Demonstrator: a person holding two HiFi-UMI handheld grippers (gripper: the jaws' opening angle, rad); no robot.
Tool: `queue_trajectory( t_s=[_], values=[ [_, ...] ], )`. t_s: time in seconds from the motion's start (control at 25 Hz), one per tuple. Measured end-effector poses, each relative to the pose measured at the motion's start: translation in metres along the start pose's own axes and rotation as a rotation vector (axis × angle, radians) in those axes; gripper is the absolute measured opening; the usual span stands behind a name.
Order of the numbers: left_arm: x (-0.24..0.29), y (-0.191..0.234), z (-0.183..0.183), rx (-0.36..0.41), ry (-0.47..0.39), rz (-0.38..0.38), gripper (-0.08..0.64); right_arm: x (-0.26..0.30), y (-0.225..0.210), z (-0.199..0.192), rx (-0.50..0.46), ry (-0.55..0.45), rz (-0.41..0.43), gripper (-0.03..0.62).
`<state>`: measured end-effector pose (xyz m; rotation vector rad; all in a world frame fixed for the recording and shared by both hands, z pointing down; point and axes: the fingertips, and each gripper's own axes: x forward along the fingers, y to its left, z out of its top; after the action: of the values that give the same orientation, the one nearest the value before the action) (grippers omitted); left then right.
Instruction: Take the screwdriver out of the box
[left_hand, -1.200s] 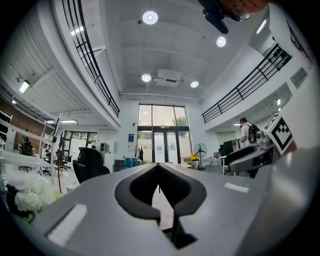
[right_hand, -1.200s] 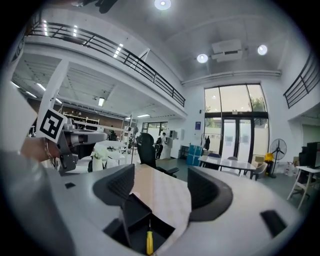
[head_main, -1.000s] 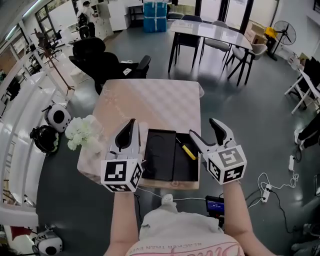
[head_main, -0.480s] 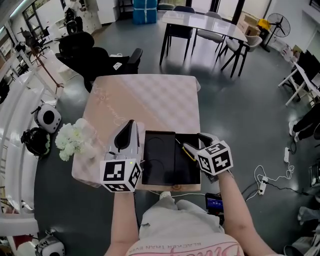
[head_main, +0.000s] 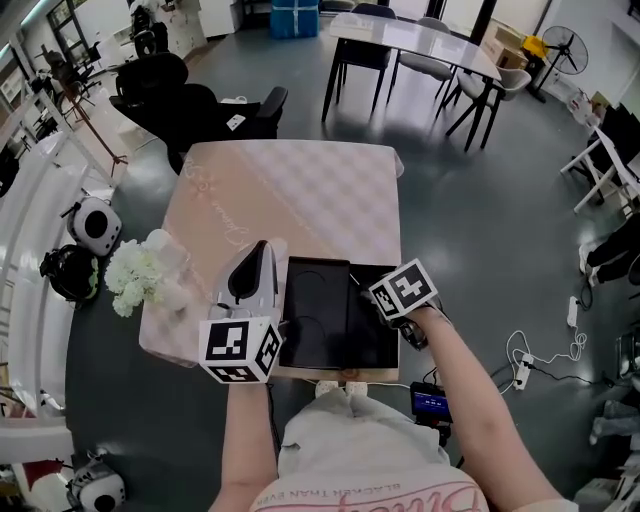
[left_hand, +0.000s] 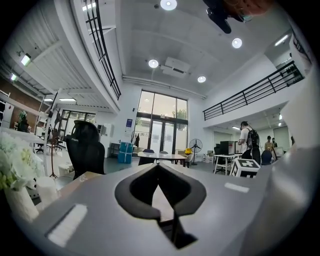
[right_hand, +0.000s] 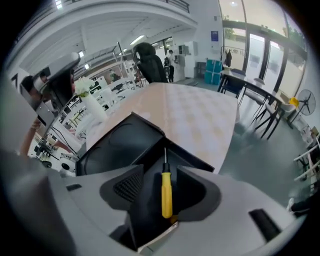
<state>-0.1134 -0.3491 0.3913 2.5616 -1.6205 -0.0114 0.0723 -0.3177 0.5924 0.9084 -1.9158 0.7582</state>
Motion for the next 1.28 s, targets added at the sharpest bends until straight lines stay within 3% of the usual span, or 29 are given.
queue_trajectory(
  t_s=[0.32,0.68,1.04,1.28],
  values=[
    [-0.004,0.0,-0.006,-0.008,0.014,0.044,0.008,0.043,-0.001,-0.022,-0.015,0.19,0.049,0.204],
    [-0.019,0.012,-0.015,0.004,0.049,0.104,0.008,0.064,-0.007,-0.04,-0.182,0.405,-0.065,0.202],
    [-0.034,0.027,-0.015,-0.012,0.04,0.154,0.008,0.069,0.002,-0.044,-0.187,0.434,-0.05,0.081],
    [-0.041,0.023,-0.014,-0.003,0.043,0.153,0.008,0.069,0.003,-0.044,-0.183,0.423,-0.05,0.077]
  ],
)
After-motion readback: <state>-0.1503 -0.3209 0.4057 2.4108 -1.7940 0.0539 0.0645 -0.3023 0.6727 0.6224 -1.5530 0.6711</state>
